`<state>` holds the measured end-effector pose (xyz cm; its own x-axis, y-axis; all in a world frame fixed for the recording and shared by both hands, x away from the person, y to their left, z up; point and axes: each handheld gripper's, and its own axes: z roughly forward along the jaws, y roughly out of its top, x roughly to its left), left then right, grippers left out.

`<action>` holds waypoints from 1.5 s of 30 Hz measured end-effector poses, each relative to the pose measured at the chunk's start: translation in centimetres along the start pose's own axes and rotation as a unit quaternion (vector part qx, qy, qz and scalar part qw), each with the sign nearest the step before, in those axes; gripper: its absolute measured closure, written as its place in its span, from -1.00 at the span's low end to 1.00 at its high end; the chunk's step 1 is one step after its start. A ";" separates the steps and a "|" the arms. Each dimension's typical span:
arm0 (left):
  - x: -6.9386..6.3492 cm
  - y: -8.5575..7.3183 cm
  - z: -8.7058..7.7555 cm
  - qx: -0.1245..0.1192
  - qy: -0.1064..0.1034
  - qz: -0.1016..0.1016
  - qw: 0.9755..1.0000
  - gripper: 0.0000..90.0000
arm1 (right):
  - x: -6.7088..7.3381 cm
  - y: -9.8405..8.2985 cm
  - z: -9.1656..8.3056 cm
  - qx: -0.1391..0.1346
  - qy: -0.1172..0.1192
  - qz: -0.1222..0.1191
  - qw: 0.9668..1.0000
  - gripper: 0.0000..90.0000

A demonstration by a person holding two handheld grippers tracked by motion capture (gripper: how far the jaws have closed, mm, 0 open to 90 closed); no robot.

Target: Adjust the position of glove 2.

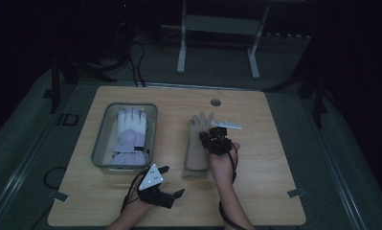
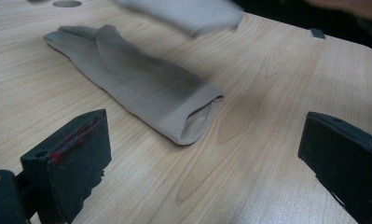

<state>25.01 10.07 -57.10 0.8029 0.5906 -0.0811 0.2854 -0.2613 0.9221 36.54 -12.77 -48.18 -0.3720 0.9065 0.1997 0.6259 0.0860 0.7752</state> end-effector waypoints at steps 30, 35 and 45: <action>-0.2 0.0 0.0 0.003 -0.003 -0.001 1.000 -0.94 | -0.7 -3.6 3.9 0.051 -0.002 -0.031 0.998 0.20; -0.1 0.1 0.0 0.003 -0.001 -0.002 1.000 -0.94 | -1.1 -2.7 2.8 0.065 0.009 -0.042 0.997 0.62; -0.1 0.1 0.0 -0.001 -0.001 -0.005 1.000 -0.94 | -1.7 -3.9 3.5 0.118 0.020 -0.052 0.991 0.99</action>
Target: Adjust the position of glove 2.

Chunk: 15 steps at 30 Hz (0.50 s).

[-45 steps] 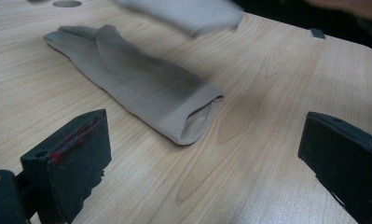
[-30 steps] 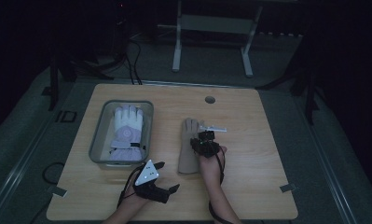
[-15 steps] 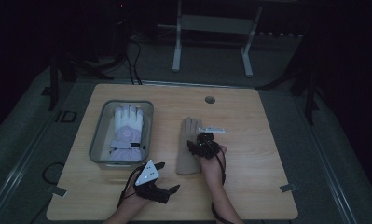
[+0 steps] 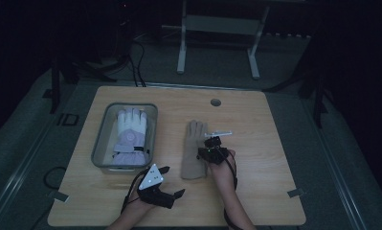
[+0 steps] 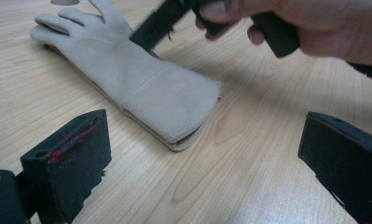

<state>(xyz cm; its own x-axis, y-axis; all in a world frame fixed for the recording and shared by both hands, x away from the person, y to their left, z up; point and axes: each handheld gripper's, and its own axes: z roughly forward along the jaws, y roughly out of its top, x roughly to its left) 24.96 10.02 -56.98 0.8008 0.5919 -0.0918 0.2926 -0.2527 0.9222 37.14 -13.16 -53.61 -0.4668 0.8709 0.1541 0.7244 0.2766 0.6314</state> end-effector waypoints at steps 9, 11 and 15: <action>0.0 0.1 0.0 -0.002 0.000 -0.001 1.000 -0.94 | -1.1 -0.7 0.1 0.019 -0.012 -0.015 1.000 1.00; -0.1 0.2 0.1 0.005 0.000 -0.002 1.000 -0.94 | -1.2 -0.7 0.1 0.022 -0.011 -0.024 0.999 1.00; -0.3 0.4 0.1 0.014 -0.005 -0.006 1.000 -0.93 | -2.0 -1.0 -0.5 0.022 -0.028 -0.028 0.999 1.00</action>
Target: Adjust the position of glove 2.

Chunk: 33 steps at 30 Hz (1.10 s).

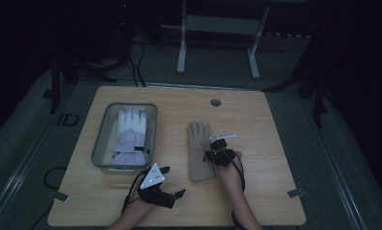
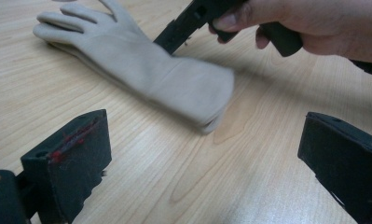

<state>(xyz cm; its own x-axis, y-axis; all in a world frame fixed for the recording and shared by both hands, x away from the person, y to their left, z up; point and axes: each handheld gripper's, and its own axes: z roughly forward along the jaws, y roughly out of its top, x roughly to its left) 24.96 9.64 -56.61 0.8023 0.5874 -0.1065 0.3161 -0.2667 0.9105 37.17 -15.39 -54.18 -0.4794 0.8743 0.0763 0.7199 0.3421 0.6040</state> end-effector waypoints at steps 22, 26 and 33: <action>-2.0 3.0 4.6 0.070 -0.006 0.033 0.997 -0.67 | -2.9 2.7 -3.3 -0.049 0.043 -0.002 0.998 -0.04; -2.4 4.0 6.2 0.086 -0.007 0.054 0.995 -0.50 | -3.4 3.7 -2.3 -0.043 0.059 0.017 0.997 -0.15; -2.6 5.2 8.9 0.146 -0.031 0.091 0.985 -0.49 | -3.3 4.6 0.5 -0.024 0.064 0.037 0.997 -0.34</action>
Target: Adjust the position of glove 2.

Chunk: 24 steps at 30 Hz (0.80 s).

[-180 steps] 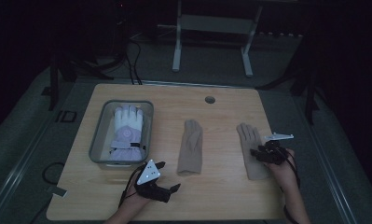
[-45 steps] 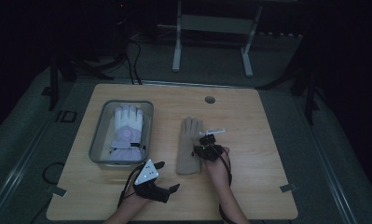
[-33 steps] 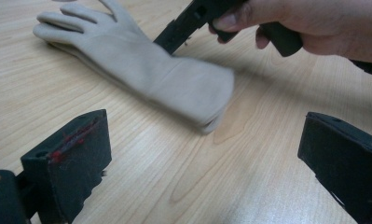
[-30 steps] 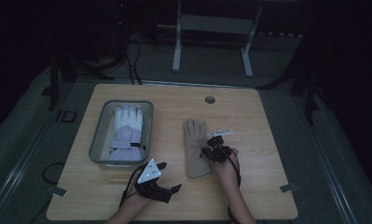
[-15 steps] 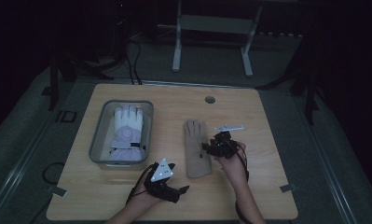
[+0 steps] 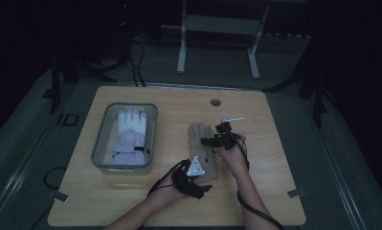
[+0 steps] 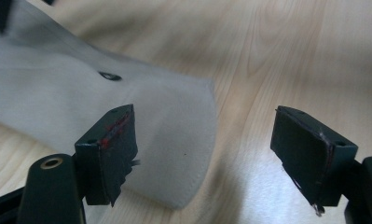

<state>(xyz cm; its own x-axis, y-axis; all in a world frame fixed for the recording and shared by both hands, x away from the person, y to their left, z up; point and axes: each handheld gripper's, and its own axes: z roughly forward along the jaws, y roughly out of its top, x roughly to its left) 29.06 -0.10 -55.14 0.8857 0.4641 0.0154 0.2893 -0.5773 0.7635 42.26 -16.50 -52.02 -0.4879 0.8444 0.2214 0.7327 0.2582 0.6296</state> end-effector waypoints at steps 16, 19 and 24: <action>0.3 -0.3 1.6 0.041 0.030 0.025 0.998 0.11 | -0.3 -0.7 2.5 0.041 0.012 0.020 0.999 0.11; 0.4 -0.2 1.5 0.047 0.053 0.037 0.997 0.38 | -0.3 -0.7 2.5 0.047 0.032 0.035 0.998 0.40; 0.3 -0.2 1.4 0.045 0.072 0.039 0.996 0.76 | 0.2 -0.6 2.2 0.049 0.029 0.030 0.998 0.58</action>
<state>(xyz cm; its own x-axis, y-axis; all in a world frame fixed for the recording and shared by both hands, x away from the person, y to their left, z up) 29.74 -0.78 -56.18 0.8475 0.5030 0.1692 0.2592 -0.6705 0.6952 42.79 -15.46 -53.99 -0.4657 0.8322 0.3008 0.8028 0.2543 0.5394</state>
